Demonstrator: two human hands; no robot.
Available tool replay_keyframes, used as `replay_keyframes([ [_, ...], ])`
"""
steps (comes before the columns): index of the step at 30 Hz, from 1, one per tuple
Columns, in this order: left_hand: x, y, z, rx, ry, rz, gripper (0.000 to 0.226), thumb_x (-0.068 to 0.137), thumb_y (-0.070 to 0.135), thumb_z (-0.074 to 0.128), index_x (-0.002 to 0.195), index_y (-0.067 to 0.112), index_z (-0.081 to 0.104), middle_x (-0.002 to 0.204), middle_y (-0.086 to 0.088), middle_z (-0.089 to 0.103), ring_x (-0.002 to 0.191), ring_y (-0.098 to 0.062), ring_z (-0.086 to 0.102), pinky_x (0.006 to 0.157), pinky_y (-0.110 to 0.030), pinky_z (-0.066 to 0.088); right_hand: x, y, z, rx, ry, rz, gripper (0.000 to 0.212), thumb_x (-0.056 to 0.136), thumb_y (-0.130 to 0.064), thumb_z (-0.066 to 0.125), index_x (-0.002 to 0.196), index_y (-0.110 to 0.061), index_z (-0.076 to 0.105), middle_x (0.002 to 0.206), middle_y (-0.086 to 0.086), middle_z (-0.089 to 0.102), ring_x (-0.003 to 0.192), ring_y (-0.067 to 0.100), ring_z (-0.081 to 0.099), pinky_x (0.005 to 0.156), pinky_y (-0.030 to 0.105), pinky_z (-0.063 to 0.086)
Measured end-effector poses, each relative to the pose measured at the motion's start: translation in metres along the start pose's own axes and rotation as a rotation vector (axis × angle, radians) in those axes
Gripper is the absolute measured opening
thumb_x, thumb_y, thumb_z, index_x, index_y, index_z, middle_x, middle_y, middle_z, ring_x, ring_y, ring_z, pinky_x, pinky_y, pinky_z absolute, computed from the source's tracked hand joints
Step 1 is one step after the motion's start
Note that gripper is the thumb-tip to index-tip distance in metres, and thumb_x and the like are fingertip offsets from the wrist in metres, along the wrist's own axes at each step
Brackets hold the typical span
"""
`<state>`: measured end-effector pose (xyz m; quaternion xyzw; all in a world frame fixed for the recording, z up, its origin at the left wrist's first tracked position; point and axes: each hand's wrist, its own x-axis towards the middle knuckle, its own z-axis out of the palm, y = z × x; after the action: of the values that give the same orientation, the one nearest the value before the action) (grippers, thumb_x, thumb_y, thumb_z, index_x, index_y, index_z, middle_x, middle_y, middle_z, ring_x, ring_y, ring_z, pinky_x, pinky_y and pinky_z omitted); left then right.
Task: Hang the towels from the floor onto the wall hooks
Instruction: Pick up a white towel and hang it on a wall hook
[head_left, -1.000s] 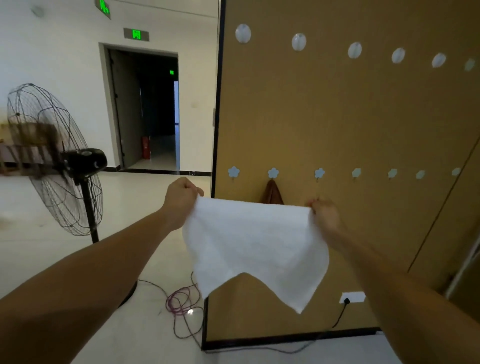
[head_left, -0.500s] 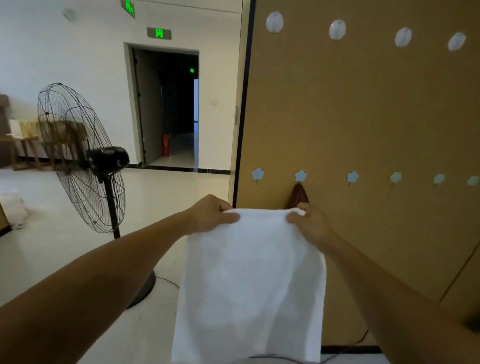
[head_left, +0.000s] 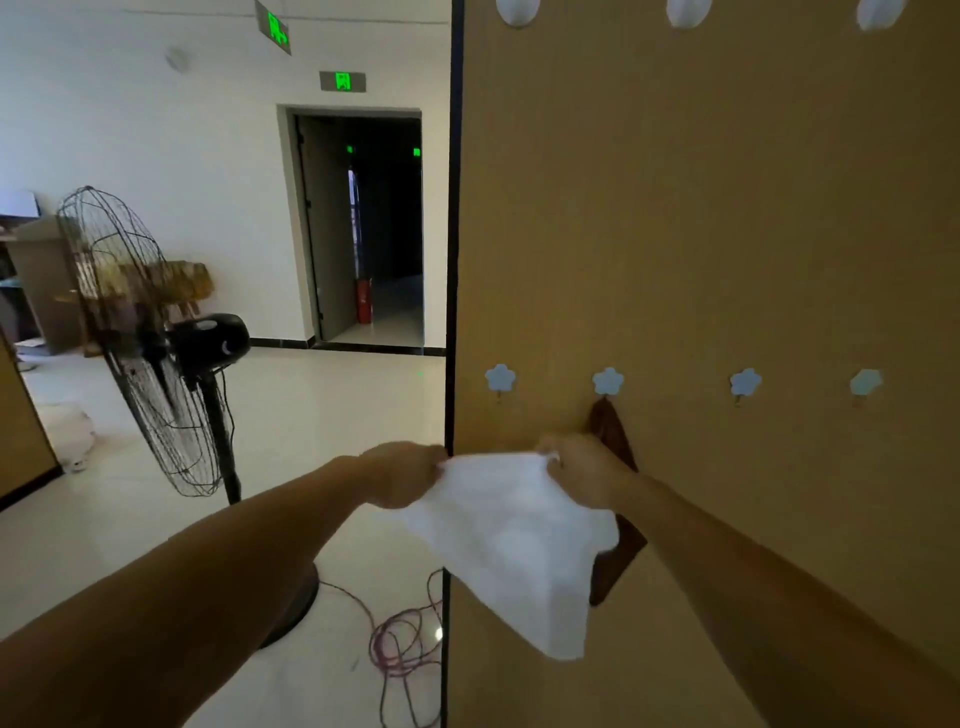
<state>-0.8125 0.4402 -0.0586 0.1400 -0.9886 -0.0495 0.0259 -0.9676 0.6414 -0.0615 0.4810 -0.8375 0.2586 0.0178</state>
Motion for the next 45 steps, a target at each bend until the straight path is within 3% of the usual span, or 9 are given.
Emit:
replay_keyframes([
  [2,0.014,-0.008,0.011,-0.143,-0.124,-0.037,0.024,0.102,0.025,0.031,0.106,0.015,0.052,0.11,-0.01,0.061,0.095,-0.023,0.055,0.08,-0.033,0.041,0.01,0.023,0.021,-0.001,-0.141,0.081,0.022,0.096,-0.005,0.043,0.101,-0.002,0.064,0.097,0.013,0.067,0.086,0.022,0.062,0.06,0.019,0.037],
  [6,0.037,-0.011,0.01,-0.349,0.058,-0.092,0.026,0.1,0.025,0.033,0.109,0.014,0.056,0.108,-0.005,0.061,0.098,-0.023,0.056,0.087,-0.036,0.045,0.039,0.031,0.025,0.195,0.101,0.211,0.026,0.095,-0.005,0.042,0.106,-0.009,0.066,0.098,0.006,0.067,0.083,0.014,0.055,0.07,0.023,0.042],
  [12,0.074,-0.016,0.019,-0.49,0.254,-0.16,0.024,0.097,0.025,0.035,0.077,0.02,0.047,0.079,0.002,0.054,0.077,-0.02,0.052,0.06,-0.026,0.037,0.068,0.027,0.029,0.48,0.033,0.283,0.031,0.089,-0.039,0.058,0.066,-0.02,0.05,0.068,-0.004,0.054,0.069,0.015,0.054,0.065,0.032,0.042],
  [17,0.095,-0.028,0.029,-0.444,0.277,-0.058,0.028,0.088,0.057,0.038,0.081,0.033,0.05,0.076,0.018,0.055,0.074,-0.01,0.056,0.062,-0.024,0.042,0.086,0.035,0.035,0.528,0.064,0.238,0.048,0.081,-0.047,0.071,0.076,0.0,0.061,0.069,0.005,0.061,0.065,0.018,0.058,0.062,0.031,0.044],
  [29,0.156,-0.021,0.042,-0.338,0.61,-0.267,0.05,0.096,0.056,0.024,0.102,0.026,0.063,0.08,0.004,0.065,0.07,-0.017,0.058,0.064,-0.028,0.045,0.147,0.041,0.059,0.012,0.443,0.334,0.036,0.092,-0.057,0.046,0.084,-0.027,0.065,0.064,-0.01,0.056,0.064,0.013,0.057,0.056,0.026,0.04],
  [37,0.159,-0.007,0.069,-0.528,0.396,-0.473,0.045,0.093,0.054,0.037,0.085,0.02,0.067,0.079,0.002,0.065,0.07,-0.018,0.058,0.062,-0.027,0.042,0.137,0.066,0.087,0.3,0.385,0.504,0.037,0.083,-0.057,0.06,0.075,-0.021,0.066,0.07,-0.003,0.066,0.07,0.019,0.064,0.063,0.031,0.053],
  [41,0.161,0.007,0.072,-1.186,0.29,-0.603,0.031,0.078,0.051,0.064,0.077,0.02,0.066,0.079,0.0,0.069,0.073,-0.018,0.064,0.068,-0.027,0.05,0.14,0.043,0.115,0.496,0.292,0.713,0.048,0.079,-0.068,0.055,0.074,-0.021,0.062,0.086,0.0,0.069,0.079,0.015,0.062,0.08,0.032,0.052],
  [43,0.163,0.008,0.074,-1.234,0.26,-0.631,0.028,0.082,0.049,0.062,0.086,0.022,0.067,0.092,-0.004,0.07,0.08,-0.019,0.065,0.066,-0.021,0.044,0.132,0.03,0.13,0.135,0.478,0.748,0.051,0.084,-0.071,0.042,0.087,-0.023,0.061,0.095,0.006,0.064,0.085,0.02,0.055,0.083,0.029,0.041],
  [45,0.164,0.0,0.072,-1.235,0.049,-0.56,0.036,0.091,0.036,0.055,0.114,0.009,0.064,0.118,-0.013,0.065,0.107,-0.028,0.062,0.069,-0.023,0.047,0.132,0.036,0.118,0.269,0.327,0.763,0.043,0.078,-0.062,0.057,0.089,-0.021,0.064,0.088,0.005,0.065,0.088,0.03,0.065,0.072,0.03,0.048],
])
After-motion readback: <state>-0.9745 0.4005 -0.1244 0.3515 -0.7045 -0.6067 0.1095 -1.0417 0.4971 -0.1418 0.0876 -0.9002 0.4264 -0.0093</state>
